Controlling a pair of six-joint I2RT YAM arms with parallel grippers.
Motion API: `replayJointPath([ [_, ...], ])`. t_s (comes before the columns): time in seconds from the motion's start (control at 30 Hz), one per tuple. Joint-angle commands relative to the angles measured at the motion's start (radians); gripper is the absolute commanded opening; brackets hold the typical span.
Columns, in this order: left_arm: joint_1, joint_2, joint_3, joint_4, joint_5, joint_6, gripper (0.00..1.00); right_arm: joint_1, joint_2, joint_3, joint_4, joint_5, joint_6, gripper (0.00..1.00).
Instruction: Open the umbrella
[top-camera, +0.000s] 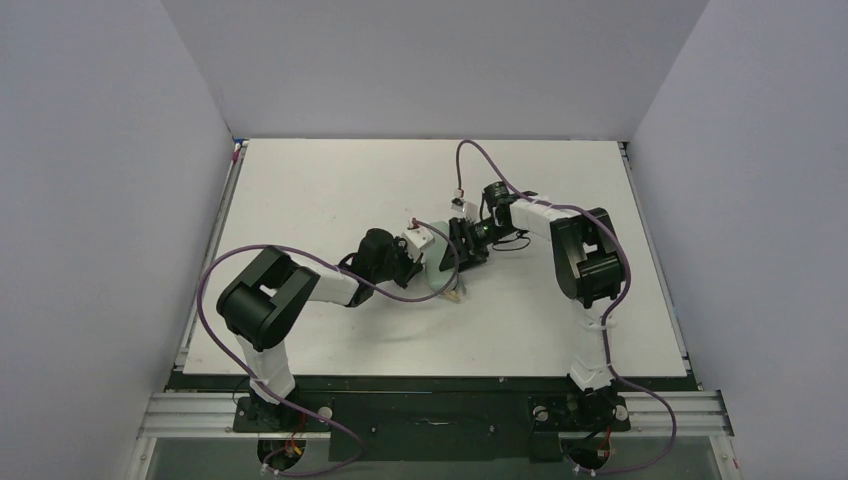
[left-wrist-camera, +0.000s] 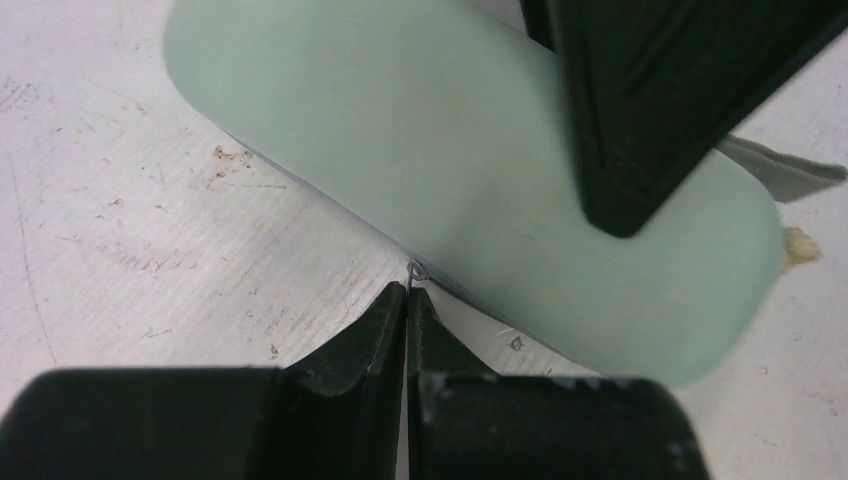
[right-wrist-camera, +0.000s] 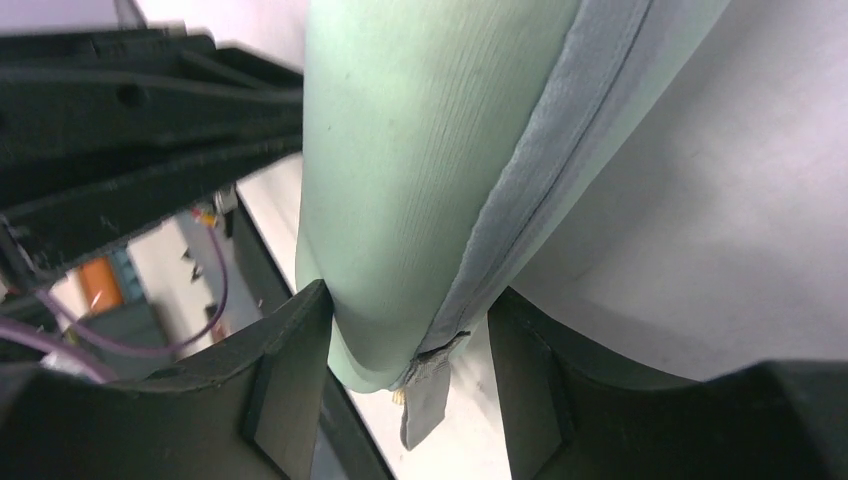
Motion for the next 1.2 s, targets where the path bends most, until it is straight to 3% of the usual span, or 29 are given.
replayJointPath([
  [0.0, 0.012, -0.021, 0.037, 0.112, -0.056, 0.009, 0.00, 0.012, 0.125, -0.066, -0.323, 0.225, -0.295, 0.00],
  [0.5, 0.055, 0.004, 0.095, 0.060, -0.121, -0.073, 0.00, -0.001, 0.144, -0.039, -0.484, 0.289, -0.479, 0.00],
  [0.57, 0.040, -0.019, 0.070, 0.072, -0.107, -0.045, 0.00, -0.022, 0.142, -0.010, -0.485, 0.301, -0.453, 0.07],
  [0.73, 0.025, -0.073, 0.018, 0.046, -0.062, -0.027, 0.00, -0.089, 0.096, 0.120, -0.471, 0.344, -0.371, 0.43],
  [0.8, 0.010, -0.088, 0.000, 0.035, -0.052, -0.028, 0.00, -0.113, 0.074, 0.170, -0.455, 0.372, -0.327, 0.50],
  [0.97, -0.038, -0.106, -0.031, 0.018, -0.054, -0.061, 0.00, -0.159, 0.015, 0.220, -0.418, 0.410, -0.248, 0.56],
  [1.17, -0.103, -0.120, -0.052, 0.017, -0.054, -0.083, 0.00, -0.184, -0.125, 0.108, -0.393, 0.472, -0.182, 0.57],
])
